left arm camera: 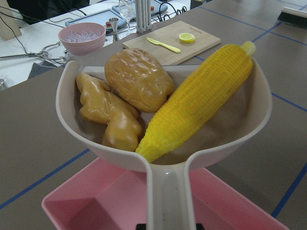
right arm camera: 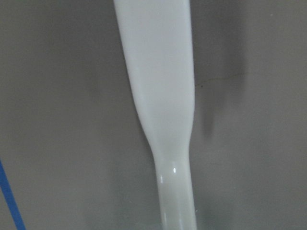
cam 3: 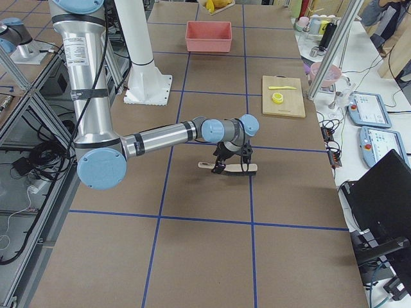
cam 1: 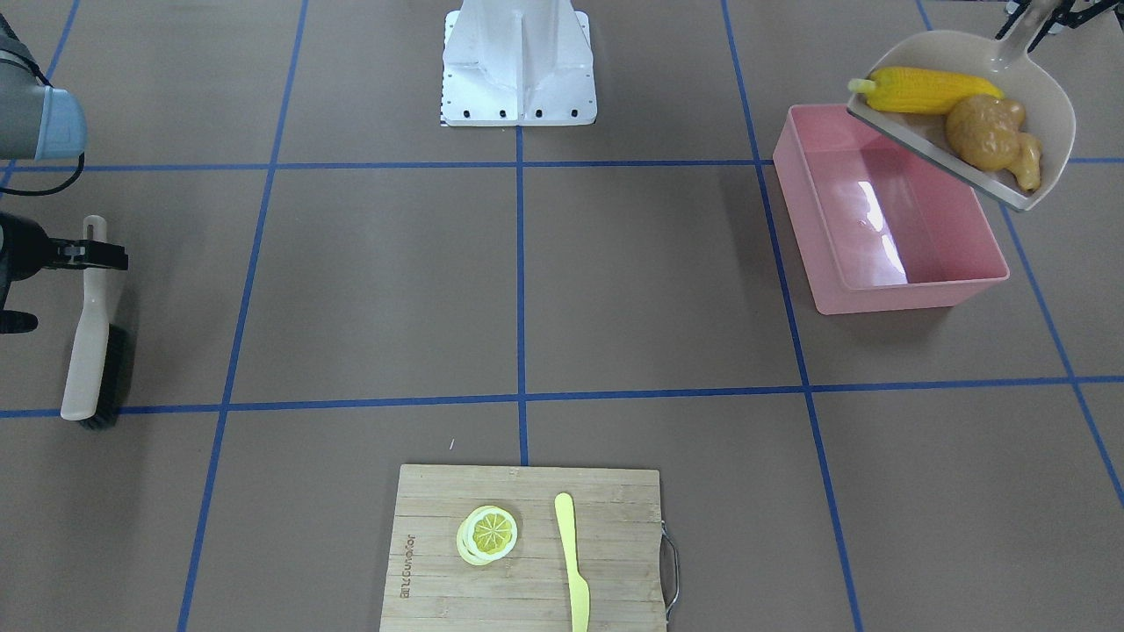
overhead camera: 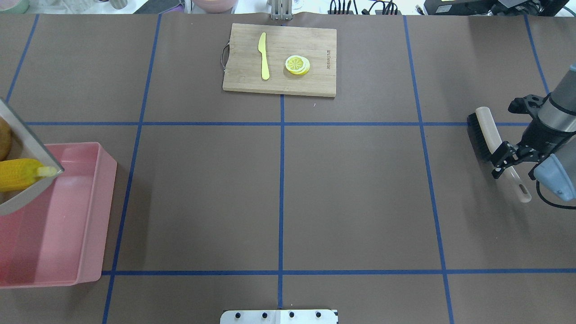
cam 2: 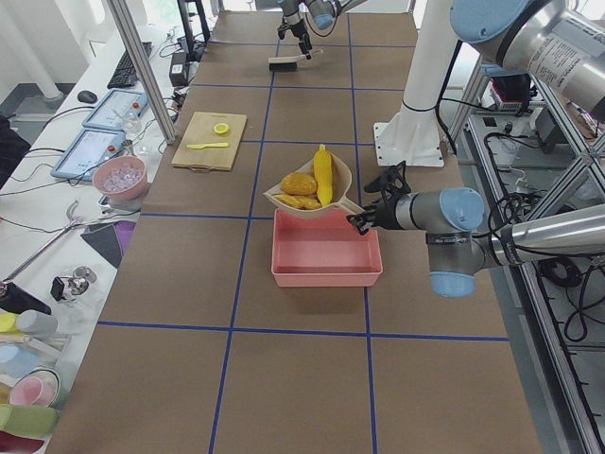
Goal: Sweep and dump trash into bin
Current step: 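Carry the dustpan over the pink bin while the right gripper sets the brush down, then tilt the dustpan over the pink bin with the left gripper to dump the food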
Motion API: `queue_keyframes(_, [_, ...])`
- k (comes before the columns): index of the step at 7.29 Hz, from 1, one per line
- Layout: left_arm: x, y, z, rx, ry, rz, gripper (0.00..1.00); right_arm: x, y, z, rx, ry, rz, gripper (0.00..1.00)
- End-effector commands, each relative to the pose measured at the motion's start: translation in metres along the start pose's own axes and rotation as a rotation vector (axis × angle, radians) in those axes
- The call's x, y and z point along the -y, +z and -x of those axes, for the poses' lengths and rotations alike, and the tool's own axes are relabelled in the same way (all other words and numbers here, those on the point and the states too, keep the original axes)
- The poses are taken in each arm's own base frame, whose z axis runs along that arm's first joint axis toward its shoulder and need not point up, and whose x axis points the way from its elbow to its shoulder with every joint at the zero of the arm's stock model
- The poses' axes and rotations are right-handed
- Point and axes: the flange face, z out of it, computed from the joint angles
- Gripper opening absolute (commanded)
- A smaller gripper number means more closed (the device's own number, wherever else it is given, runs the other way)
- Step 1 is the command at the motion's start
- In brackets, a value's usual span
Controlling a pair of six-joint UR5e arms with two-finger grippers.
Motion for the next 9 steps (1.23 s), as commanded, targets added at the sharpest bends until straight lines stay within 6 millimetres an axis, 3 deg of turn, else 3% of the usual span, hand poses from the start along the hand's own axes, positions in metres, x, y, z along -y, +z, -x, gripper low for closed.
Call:
queue_keyframes(1, [-0.041, -0.029, 0.011, 0.008, -0.009, 0.021, 0.0, 0.017, -0.049, -0.024, -0.073, 0.01, -0.123, 1.0])
queue_keyframes(2, [-0.056, -0.047, 0.01, -0.002, -0.016, 0.055, 0.0, 0.024, -0.07, -0.043, -0.117, 0.025, -0.177, 1.0])
queue_keyframes(3, [-0.063, -0.053, 0.01, -0.009, -0.023, 0.081, 0.0, 0.033, -0.085, -0.079, -0.156, 0.075, -0.217, 1.0])
queue_keyframes(4, [-0.073, -0.055, 0.012, -0.019, -0.027, 0.109, 0.0, 0.042, -0.095, -0.127, -0.159, 0.057, -0.254, 1.0])
queue_keyframes(5, [-0.082, -0.057, 0.014, -0.026, -0.034, 0.138, 0.0, 0.046, -0.097, -0.189, -0.152, 0.003, -0.26, 1.0])
queue_keyframes(6, [-0.09, -0.057, 0.016, -0.028, -0.036, 0.154, 0.0, 0.032, -0.097, -0.228, -0.13, 0.012, -0.258, 1.0])
queue_keyframes(7, [-0.095, -0.057, 0.018, -0.034, -0.043, 0.17, 0.0, 0.016, -0.095, -0.252, -0.119, 0.001, -0.271, 1.0])
queue_keyframes(8, [-0.098, -0.053, 0.019, -0.044, -0.051, 0.197, 0.0, 0.008, -0.107, -0.261, -0.099, -0.002, -0.296, 1.0])
queue_keyframes(9, [-0.1, -0.047, 0.021, -0.039, -0.058, 0.217, 0.0, 0.008, -0.112, -0.257, -0.092, -0.009, -0.307, 1.0])
